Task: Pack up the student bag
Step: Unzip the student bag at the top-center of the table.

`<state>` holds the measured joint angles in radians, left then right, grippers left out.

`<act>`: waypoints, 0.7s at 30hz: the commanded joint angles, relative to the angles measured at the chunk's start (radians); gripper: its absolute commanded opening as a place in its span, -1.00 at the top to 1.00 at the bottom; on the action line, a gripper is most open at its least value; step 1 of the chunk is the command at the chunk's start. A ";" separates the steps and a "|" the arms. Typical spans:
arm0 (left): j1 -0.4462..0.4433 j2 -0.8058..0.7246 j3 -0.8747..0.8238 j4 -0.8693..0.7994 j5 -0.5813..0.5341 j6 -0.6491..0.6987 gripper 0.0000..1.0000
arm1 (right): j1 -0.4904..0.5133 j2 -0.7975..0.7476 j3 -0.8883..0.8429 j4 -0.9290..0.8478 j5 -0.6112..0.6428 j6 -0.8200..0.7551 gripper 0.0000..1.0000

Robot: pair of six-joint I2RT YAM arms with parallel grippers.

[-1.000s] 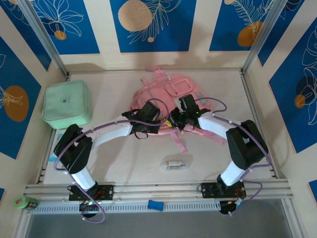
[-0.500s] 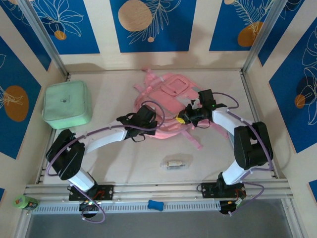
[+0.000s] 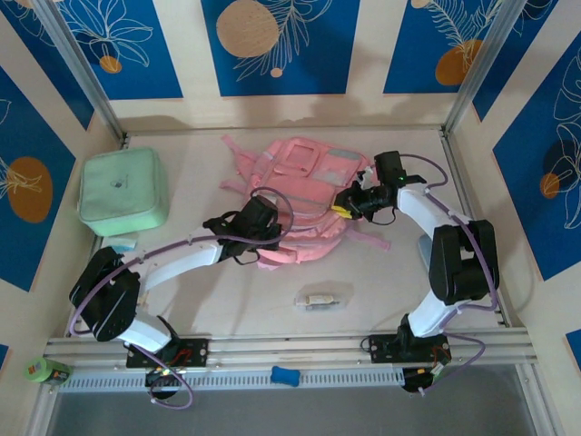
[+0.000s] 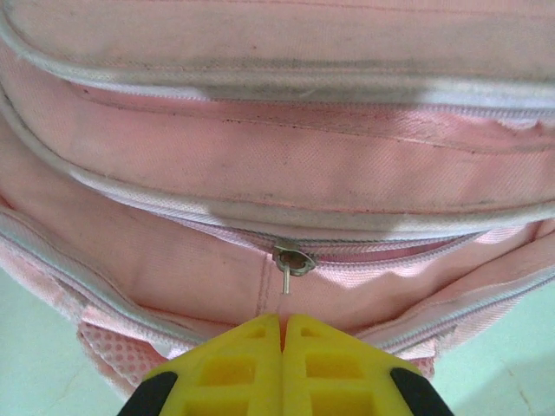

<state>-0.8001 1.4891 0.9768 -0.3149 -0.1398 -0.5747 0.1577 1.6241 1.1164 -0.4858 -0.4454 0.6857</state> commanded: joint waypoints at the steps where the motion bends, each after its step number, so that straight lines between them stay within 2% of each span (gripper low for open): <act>1: 0.012 -0.006 -0.009 -0.068 -0.009 -0.009 1.00 | 0.017 -0.106 -0.057 0.051 0.028 0.078 0.26; 4: 0.010 0.006 0.005 -0.061 0.000 -0.008 1.00 | 0.051 -0.159 -0.168 0.127 0.008 0.221 0.11; 7: 0.010 0.014 0.010 -0.058 0.005 -0.007 1.00 | 0.136 -0.213 -0.287 0.275 0.015 0.397 0.00; 11: 0.011 0.017 0.007 -0.052 0.014 -0.008 1.00 | 0.250 -0.241 -0.351 0.404 0.101 0.563 -0.13; 15: 0.012 0.024 0.008 -0.051 0.009 -0.005 1.00 | 0.314 -0.217 -0.353 0.450 0.227 0.624 -0.18; 21: 0.011 0.036 0.019 -0.052 -0.005 0.007 1.00 | 0.334 -0.142 -0.328 0.519 0.313 0.635 -0.10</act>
<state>-0.7967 1.5116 0.9771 -0.3294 -0.1322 -0.5743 0.4835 1.4490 0.7647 -0.0360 -0.2127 1.2823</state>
